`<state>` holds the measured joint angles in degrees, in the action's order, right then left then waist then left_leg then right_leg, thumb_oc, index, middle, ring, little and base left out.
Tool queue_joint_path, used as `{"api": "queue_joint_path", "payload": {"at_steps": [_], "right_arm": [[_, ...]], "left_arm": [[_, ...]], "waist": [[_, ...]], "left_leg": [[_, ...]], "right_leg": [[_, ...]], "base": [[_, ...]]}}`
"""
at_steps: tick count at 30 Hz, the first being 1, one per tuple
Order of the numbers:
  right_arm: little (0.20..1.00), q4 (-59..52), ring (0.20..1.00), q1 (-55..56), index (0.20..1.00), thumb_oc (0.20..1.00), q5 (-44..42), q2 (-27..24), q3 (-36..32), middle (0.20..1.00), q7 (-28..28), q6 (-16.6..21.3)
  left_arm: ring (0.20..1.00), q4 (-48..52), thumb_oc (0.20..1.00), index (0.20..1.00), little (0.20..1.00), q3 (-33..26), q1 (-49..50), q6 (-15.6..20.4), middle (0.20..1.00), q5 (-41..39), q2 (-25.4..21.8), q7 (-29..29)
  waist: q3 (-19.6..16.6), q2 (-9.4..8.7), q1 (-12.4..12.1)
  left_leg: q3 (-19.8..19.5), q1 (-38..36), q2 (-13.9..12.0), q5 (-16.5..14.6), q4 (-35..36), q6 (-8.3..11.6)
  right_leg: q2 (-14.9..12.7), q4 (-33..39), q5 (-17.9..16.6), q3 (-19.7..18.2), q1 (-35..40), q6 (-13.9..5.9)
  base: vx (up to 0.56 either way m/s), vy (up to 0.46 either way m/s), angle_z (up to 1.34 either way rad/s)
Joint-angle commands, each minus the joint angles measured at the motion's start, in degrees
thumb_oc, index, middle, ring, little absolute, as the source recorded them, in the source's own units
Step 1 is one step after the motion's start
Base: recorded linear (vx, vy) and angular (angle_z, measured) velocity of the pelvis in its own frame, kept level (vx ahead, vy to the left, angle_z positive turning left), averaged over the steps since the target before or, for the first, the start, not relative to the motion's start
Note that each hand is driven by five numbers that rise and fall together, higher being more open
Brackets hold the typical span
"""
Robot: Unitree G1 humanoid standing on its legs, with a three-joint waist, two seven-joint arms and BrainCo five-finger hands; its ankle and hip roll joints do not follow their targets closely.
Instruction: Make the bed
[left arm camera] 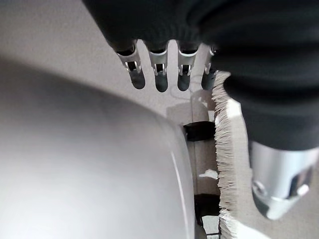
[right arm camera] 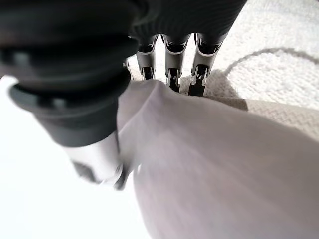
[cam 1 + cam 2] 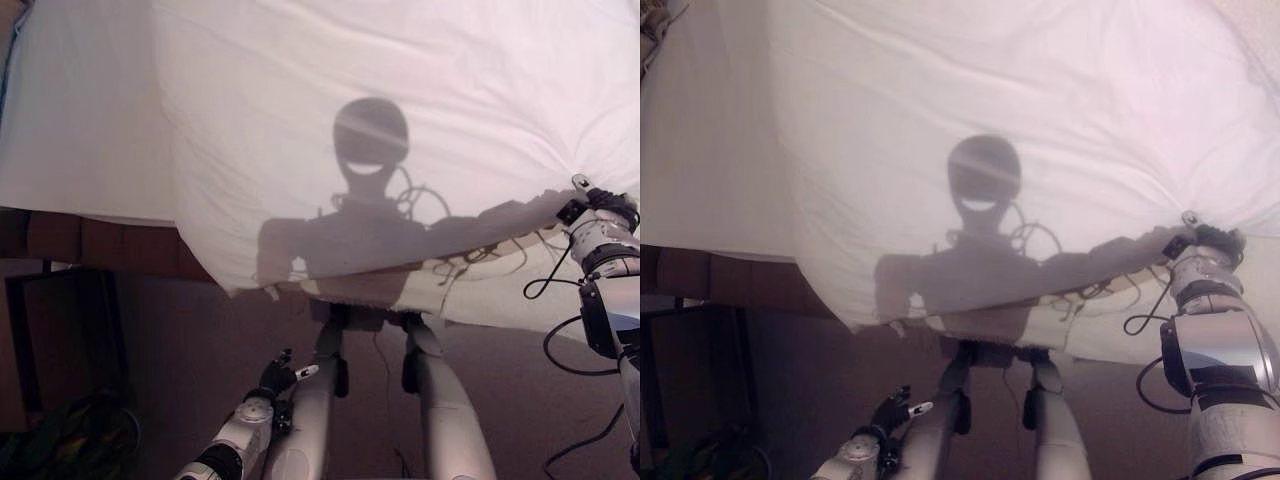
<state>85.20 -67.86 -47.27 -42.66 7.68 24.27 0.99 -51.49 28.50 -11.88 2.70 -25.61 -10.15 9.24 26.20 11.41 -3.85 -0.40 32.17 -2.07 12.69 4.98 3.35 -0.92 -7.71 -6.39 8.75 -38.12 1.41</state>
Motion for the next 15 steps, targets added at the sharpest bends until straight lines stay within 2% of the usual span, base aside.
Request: {"api": "queue_joint_path", "payload": {"at_steps": [1, 3, 4, 9, 11, 12, 15], "right_arm": [[0.2, -8.7, 0.2, -3.0, 0.2, 0.2, -3.0, 0.6, 3.0, 0.2, -1.4, 4.1], [0.2, -13.5, 0.2, -1.6, 0.2, 0.2, -7.0, 3.3, 2.3, 0.2, -2.0, 7.3], [0.2, -13.6, 0.2, -1.4, 0.2, 0.2, -6.9, 3.3, 2.3, 0.2, -2.0, 7.4], [0.2, -27.2, 0.2, 2.1, 0.2, 0.2, -7.3, 6.1, 2.2, 0.2, -1.6, 12.6], [0.2, -35.3, 0.2, 4.3, 0.2, 0.2, -1.4, 5.0, 3.3, 0.2, 0.5, 13.5], [0.2, -35.5, 0.2, 4.4, 0.2, 0.2, -1.3, 5.1, 3.2, 0.2, 0.6, 13.5], [0.2, -40.3, 0.2, 6.3, 0.2, 0.2, 6.8, 2.6, 5.0, 0.2, 1.8, 12.1]], "left_arm": [[1.0, -1.0, 1.0, 1.0, 1.0, 3.3, -0.2, -0.4, 1.0, -1.3, 0.5, 0.8], [1.0, -0.9, 1.0, 1.0, 1.0, 3.5, -0.9, -0.3, 1.0, -1.5, 0.6, 0.6], [1.0, -0.9, 1.0, 1.0, 1.0, 3.5, -0.8, -0.3, 1.0, -1.5, 0.5, 0.6], [1.0, 3.2, 1.0, 1.0, 1.0, 5.6, -1.4, -0.2, 1.0, -1.5, -0.8, -2.3], [1.0, 9.0, 1.0, 1.0, 1.0, 7.8, -1.8, 0.0, 1.0, -0.5, -2.4, -3.7], [1.0, 9.1, 1.0, 1.0, 1.0, 7.8, -1.7, -0.1, 1.0, -0.5, -2.4, -3.7], [1.0, 13.2, 1.0, 1.0, 1.0, 8.9, -2.6, 0.1, 1.0, -2.1, -3.3, -5.2]], "waist": [[3.6, -2.76, -0.5], [3.6, -3.32, 0.0], [3.6, -3.35, 0.1], [3.3, -4.05, 1.8], [1.8, -4.86, 2.9], [1.8, -4.9, 2.9], [0.3, -5.99, 3.6]], "left_leg": [[0.2, -3.4, 4.4, -3.6, 0.0, 0.01], [0.2, -4.5, 4.5, -3.9, 0.0, -0.02], [0.2, -4.5, 4.5, -3.9, 0.0, -0.02], [0.5, -8.1, 4.8, -4.4, 0.0, 0.87], [1.1, -10.8, 5.0, -5.2, 0.0, 0.91], [1.1, -10.7, 5.0, -5.0, 0.0, 0.89], [1.8, -13.9, 5.1, -6.1, 0.0, 0.43]], "right_leg": [[-1.1, 3.0, 0.7, -1.5, 4.6, -6.33], [-1.1, 3.1, 0.9, -1.5, 5.7, -6.34], [-1.1, 3.1, 0.9, -1.5, 5.8, -6.34], [-1.8, 4.3, 0.6, -0.8, 10.2, -6.83], [-2.2, 4.6, 0.5, -0.6, 13.0, -7.19], [-2.2, 4.7, 0.3, -0.6, 13.0, -7.18], [-2.5, 5.0, 0.2, -1.1, 15.7, -7.59]], "base": [[0.0, 0.0, 0.0], [0.0, 0.0, 0.0], [0.0, 0.017, -0.05], [-0.01, 0.029, 0.02], [0.01, 0.074, 0.19], [0.03, 0.075, 0.18], [0.02, 0.076, 0.13]]}}
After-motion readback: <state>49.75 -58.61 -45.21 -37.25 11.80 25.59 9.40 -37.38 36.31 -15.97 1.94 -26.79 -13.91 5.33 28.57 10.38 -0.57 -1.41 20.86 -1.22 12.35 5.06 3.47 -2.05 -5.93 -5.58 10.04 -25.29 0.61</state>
